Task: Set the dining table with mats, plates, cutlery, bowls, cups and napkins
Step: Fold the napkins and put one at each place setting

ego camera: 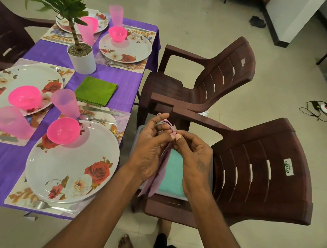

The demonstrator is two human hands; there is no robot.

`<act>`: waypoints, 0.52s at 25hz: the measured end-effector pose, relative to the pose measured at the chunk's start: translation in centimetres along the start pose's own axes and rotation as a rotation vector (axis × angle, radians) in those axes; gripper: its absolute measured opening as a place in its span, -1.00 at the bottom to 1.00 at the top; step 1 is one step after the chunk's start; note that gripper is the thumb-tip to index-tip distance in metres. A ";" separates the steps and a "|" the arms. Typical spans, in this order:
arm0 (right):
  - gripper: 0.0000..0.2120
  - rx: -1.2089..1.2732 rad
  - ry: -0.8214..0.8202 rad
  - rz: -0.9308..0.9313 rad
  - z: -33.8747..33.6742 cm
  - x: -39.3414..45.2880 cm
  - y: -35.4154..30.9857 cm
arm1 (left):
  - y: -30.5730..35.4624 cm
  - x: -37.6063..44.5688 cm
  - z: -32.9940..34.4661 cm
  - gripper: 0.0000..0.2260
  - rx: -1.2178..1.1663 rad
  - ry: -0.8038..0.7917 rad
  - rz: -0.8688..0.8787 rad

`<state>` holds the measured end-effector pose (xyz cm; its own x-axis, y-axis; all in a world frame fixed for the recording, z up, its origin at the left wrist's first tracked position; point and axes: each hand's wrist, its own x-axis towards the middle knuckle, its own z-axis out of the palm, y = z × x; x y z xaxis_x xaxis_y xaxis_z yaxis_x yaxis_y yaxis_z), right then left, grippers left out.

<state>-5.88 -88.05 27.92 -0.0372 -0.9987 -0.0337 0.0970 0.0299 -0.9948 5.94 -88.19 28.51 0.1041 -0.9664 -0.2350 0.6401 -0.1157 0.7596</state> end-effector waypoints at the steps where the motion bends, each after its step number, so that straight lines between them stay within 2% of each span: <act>1: -0.86 -0.018 0.009 0.003 -0.1 0.1 0.0 | -0.1 0.1 0.0 -0.59 -0.014 0.002 -0.002; 9: -0.84 0.000 0.107 0.011 -0.8 1.1 -0.9 | 0.0 0.8 -0.4 -0.59 -0.062 0.078 0.010; 13: -0.81 -0.016 0.072 -0.041 -0.2 0.9 -1.5 | 0.0 0.8 0.0 -0.59 0.029 0.083 0.032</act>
<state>-6.29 -88.93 29.35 -0.1119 -0.9937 0.0006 0.0777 -0.0094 -0.9969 5.99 -88.93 28.35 0.1874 -0.9475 -0.2590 0.6135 -0.0930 0.7842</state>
